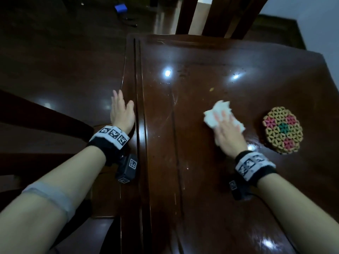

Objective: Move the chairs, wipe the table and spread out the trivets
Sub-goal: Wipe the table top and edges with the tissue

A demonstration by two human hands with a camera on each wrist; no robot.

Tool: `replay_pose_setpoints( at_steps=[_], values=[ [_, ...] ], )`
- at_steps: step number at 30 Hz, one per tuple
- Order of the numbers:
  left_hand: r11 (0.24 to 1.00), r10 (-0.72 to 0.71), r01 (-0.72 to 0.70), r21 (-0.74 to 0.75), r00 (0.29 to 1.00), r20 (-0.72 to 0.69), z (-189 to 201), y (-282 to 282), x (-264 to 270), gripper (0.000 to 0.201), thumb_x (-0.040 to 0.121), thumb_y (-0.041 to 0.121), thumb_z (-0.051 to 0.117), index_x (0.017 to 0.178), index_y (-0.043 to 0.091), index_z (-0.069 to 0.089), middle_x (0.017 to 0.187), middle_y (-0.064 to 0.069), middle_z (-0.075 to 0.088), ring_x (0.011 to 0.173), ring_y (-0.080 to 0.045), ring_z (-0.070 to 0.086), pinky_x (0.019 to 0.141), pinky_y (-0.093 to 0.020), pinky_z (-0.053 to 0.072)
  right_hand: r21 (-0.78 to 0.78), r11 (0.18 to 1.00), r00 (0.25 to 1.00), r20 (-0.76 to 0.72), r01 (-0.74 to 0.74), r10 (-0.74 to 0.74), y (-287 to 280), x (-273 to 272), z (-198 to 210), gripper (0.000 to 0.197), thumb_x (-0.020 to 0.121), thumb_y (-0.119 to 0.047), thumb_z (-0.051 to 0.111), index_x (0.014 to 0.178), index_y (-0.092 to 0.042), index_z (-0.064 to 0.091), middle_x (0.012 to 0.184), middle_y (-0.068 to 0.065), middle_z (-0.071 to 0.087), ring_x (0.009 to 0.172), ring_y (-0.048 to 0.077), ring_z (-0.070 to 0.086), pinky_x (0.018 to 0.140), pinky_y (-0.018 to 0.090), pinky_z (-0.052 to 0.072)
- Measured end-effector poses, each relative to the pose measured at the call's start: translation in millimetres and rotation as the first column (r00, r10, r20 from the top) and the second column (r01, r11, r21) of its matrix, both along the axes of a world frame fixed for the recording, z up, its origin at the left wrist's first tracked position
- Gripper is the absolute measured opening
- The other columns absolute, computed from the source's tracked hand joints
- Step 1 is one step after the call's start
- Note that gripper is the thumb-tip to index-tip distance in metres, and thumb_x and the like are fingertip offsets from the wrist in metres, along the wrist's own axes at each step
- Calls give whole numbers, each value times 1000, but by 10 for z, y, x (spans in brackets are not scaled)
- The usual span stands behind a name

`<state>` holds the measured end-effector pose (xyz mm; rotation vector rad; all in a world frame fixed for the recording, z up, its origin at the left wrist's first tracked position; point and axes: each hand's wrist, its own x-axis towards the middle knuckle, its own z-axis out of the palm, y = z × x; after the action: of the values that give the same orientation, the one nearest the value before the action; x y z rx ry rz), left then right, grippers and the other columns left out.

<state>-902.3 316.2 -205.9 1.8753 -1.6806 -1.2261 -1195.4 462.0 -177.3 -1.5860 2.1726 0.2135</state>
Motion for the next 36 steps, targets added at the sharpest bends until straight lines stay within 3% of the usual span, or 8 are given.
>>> replay_pose_setpoints(
  at_steps=[3,6,17,22,27,32,34,36],
  values=[
    [997,-45,40,69,996,73,-87,-91,-68,61,102,39,22,154,18,-2,161,0,-12,148,-21,-2,120,-39,4,-9,967,967,-24,254,-254,-411,-409,41,52,104,-31,21,154,-23,12,162,8,5,148,33,1,115,56,11],
    [992,-72,61,111,992,102,-185,-166,-94,63,101,43,17,154,17,-5,161,-2,-14,148,-18,-9,121,-41,0,-32,961,956,-92,275,-277,-931,-544,64,53,104,-31,23,154,-23,10,162,7,6,147,35,6,118,51,12],
    [984,-64,51,172,996,66,3,-123,-96,64,100,53,13,153,24,-4,160,4,-16,148,-26,-6,118,-44,1,-2,932,932,-21,-362,362,-1395,504,6,50,105,-36,18,153,-38,3,162,-6,-4,149,24,-9,119,48,0],
    [978,-59,53,201,998,25,119,-131,-97,57,104,43,12,154,19,0,161,0,-12,148,-25,-6,117,-38,-2,-30,842,842,11,-539,539,-779,855,34,49,105,-33,22,152,-33,13,162,-1,10,149,29,2,116,51,6],
    [976,-9,31,214,995,-103,185,-108,9,54,105,34,16,154,17,3,162,-1,-5,148,-22,-3,118,-38,1,-115,796,801,8,-594,599,378,1194,-54,49,97,-31,31,145,-25,35,149,5,42,138,36,36,104,59,35],
    [965,160,-101,244,959,-235,221,-15,88,59,103,31,29,154,15,5,161,-5,2,148,-20,5,119,-38,6,-178,702,688,143,-690,712,1274,1208,25,44,98,-29,36,142,-32,39,151,-6,39,144,19,25,115,44,23],
    [978,104,-62,201,973,-204,222,83,53,61,102,32,32,154,17,5,162,-4,1,148,-21,5,118,-39,6,-195,745,729,159,-638,666,1205,969,65,43,99,-26,35,142,-28,39,150,-1,41,141,21,29,112,37,24],
    [988,42,-17,152,986,-161,180,193,29,63,101,32,34,154,17,4,162,-4,-2,148,-21,2,119,-39,5,-180,915,907,160,-361,390,998,616,32,49,99,-29,29,147,-24,33,153,6,34,142,28,28,116,32,13]
  ],
)
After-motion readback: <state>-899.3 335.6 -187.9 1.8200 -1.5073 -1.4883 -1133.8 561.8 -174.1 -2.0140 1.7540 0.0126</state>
